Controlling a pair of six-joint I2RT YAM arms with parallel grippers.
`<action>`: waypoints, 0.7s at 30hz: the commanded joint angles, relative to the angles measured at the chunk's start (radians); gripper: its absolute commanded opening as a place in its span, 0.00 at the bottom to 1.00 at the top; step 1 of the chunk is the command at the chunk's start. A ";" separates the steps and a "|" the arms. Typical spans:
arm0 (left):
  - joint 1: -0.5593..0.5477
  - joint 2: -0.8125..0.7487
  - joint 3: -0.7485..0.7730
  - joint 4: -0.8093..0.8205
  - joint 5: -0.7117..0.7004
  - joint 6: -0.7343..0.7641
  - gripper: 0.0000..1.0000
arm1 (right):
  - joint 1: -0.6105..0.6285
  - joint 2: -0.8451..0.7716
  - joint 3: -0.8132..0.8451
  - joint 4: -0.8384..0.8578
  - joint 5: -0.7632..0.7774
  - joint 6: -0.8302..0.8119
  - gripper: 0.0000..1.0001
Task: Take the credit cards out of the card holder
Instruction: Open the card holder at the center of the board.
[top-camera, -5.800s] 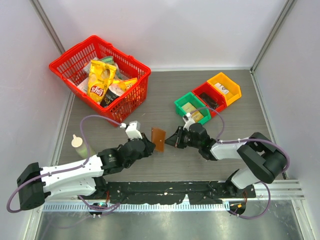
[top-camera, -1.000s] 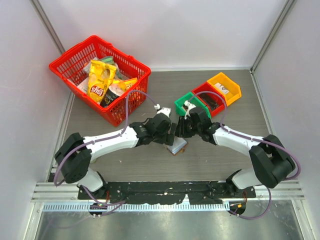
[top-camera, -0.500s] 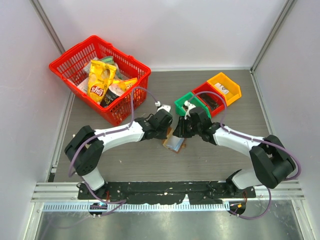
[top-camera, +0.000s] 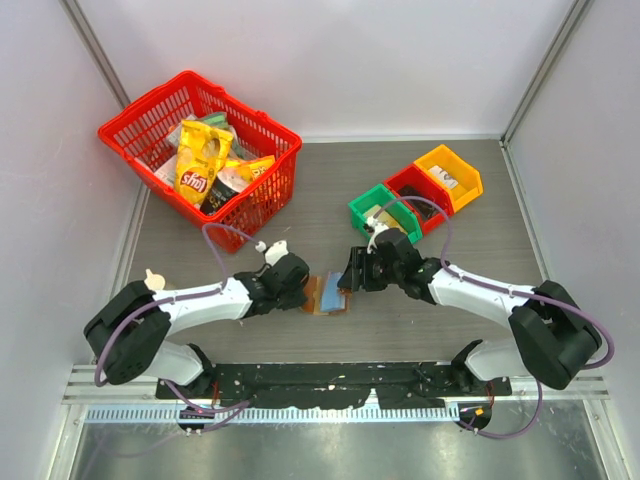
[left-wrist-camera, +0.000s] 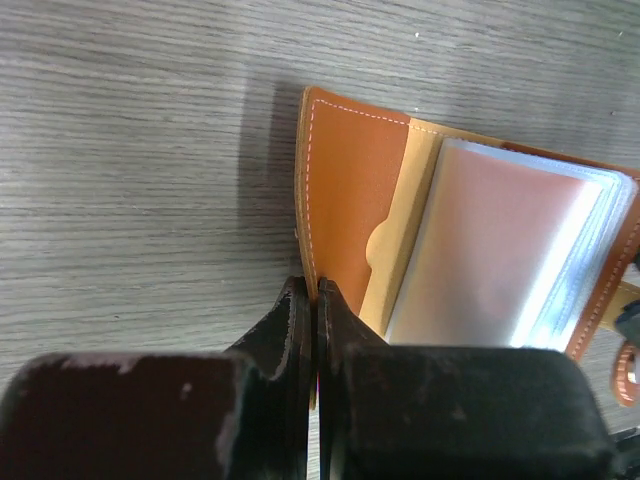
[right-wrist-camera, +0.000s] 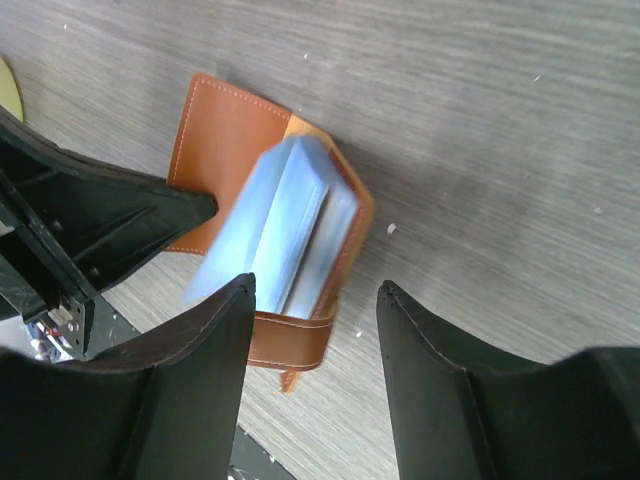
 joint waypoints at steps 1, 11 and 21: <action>-0.012 -0.029 -0.030 0.074 -0.031 -0.122 0.01 | 0.044 -0.023 -0.003 0.055 0.012 0.040 0.57; -0.026 -0.084 -0.113 0.153 -0.040 -0.197 0.01 | 0.058 -0.013 -0.023 0.029 0.073 -0.001 0.40; -0.027 -0.053 -0.172 0.229 0.009 -0.257 0.05 | 0.058 -0.040 -0.046 0.089 -0.034 0.022 0.03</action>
